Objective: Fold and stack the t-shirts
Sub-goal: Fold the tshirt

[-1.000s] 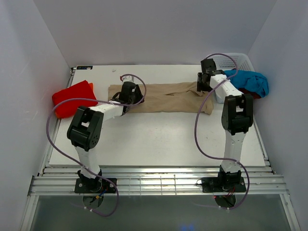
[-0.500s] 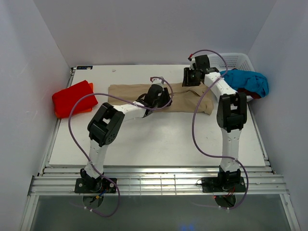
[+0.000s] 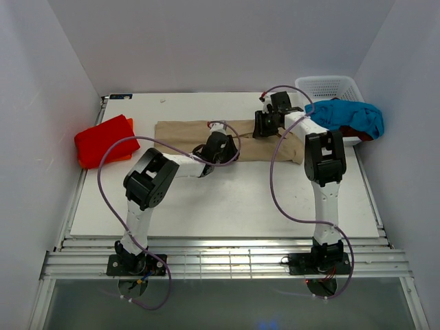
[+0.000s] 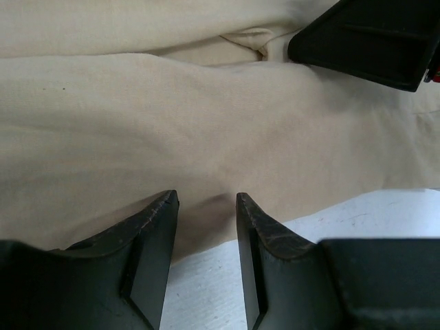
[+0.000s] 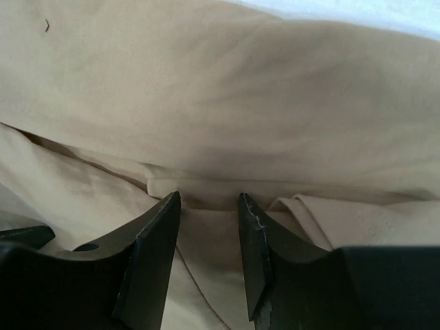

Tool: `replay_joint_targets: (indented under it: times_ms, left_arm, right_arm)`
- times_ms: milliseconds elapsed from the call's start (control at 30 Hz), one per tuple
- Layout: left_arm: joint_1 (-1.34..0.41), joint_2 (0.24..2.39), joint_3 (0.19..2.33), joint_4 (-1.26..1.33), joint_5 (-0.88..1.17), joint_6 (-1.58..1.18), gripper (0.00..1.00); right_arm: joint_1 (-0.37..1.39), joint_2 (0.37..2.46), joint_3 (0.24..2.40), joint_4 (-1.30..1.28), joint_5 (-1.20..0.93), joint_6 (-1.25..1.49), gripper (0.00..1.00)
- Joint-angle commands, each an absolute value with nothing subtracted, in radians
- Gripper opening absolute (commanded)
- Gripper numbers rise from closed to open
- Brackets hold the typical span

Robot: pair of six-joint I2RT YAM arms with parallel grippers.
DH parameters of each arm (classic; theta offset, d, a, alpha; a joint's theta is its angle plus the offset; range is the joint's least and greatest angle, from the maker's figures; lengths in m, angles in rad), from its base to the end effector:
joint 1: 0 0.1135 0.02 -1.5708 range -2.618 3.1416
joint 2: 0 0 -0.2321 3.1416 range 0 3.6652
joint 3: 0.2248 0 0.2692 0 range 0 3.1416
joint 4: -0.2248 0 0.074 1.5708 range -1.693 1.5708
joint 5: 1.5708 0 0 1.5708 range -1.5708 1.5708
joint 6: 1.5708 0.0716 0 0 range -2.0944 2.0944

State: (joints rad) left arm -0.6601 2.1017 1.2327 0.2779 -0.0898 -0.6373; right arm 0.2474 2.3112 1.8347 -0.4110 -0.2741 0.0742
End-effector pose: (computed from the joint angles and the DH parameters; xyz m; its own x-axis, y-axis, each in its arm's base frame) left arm 0.3779 -0.2852 0.0710 -0.6822 -0.2207 -0.6971 0.1816 0.8723 -0.4539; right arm 0.5067 0.1480 0.1070 -0.7796 -0.1233 -0.6141 -0.3446 0.9031 0.2561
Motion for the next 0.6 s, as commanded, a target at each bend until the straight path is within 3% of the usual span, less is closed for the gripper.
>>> replay_joint_targets:
  times_ms: [0, 200, 233, 300, 367, 567]
  left_arm:
    - [-0.690, 2.068, 1.154, 0.222, -0.100, -0.669, 0.50]
    - [-0.721, 2.031, 1.089, 0.238, -0.118, -0.690, 0.50]
    - [-0.724, 2.026, 1.086, 0.238, -0.120, -0.690, 0.50]
    - [-0.730, 2.011, 1.075, 0.238, -0.124, -0.695, 0.50]
    - [-0.733, 1.999, 1.054, 0.238, -0.127, -0.707, 0.50]
    - [-0.762, 1.925, 0.968, 0.242, -0.156, -0.729, 0.49]
  right_arm:
    - [0.264, 2.249, 1.769, -0.393, -0.232, 0.064, 0.45]
    - [0.279, 2.207, 1.695, -0.391, -0.180, 0.064, 0.43]
    - [0.287, 2.204, 1.689, -0.394, -0.169, 0.060, 0.41]
    - [0.301, 2.188, 1.668, -0.393, -0.132, 0.054, 0.21]
    - [0.307, 2.178, 1.658, -0.399, -0.106, 0.051, 0.10]
    - [0.321, 2.120, 1.617, -0.393, -0.051, 0.054, 0.08]
